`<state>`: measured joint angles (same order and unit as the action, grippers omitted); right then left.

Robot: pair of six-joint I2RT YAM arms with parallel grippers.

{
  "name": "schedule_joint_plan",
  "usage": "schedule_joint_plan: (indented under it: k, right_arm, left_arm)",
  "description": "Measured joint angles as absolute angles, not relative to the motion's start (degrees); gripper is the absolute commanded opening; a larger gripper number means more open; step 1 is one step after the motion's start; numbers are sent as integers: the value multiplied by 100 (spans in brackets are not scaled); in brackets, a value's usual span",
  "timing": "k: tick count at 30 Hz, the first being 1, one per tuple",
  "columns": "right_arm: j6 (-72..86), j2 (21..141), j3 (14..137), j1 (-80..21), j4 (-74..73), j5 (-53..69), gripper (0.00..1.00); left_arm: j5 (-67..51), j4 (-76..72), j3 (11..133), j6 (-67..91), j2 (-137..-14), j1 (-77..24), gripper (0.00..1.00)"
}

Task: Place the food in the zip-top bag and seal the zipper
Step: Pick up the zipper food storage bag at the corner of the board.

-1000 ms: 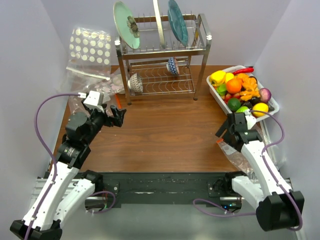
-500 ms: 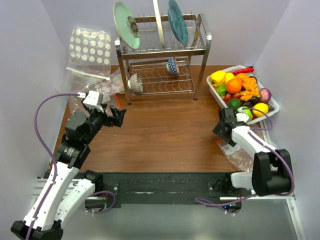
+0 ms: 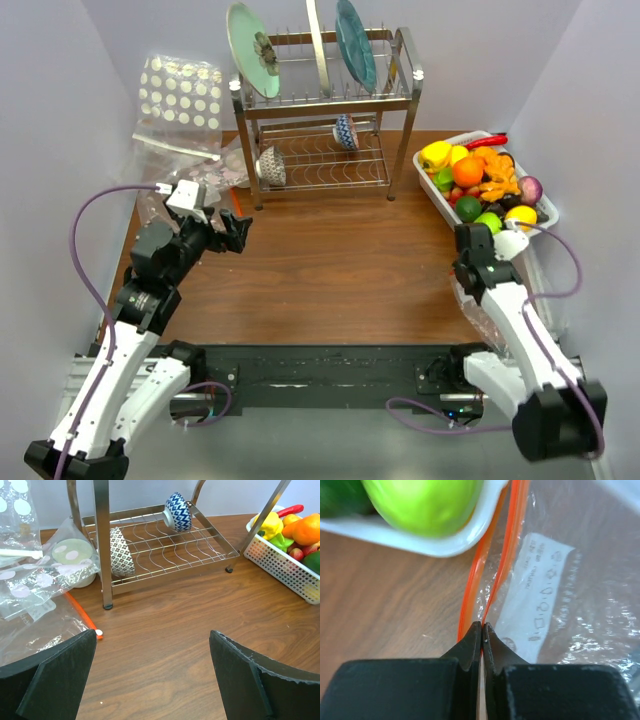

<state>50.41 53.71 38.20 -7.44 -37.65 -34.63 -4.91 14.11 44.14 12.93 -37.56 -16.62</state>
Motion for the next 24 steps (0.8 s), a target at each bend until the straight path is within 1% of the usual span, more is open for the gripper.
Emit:
schedule_joint_plan:
  k: [6,10,17,24]
  right_arm:
    - [4853,4158,4694,-742,-4554,-3841,0]
    - [4307,3787,5433,-744,-4550,-3457,0]
    - [3468,4158,7096,-742,-4185,-1632,0]
    - [3712,4982,7769,-746,-2947,956,0]
  left_arm:
    - [-598,1361,4412,1293,-3765,-1586,100]
    - [-679,1295,4412,1295,-3782,-1533,100]
    - [-777,1275,4375,1295,-3793,-1461,100]
    - [-899,1135,4322,1448,-3854,-1382,100]
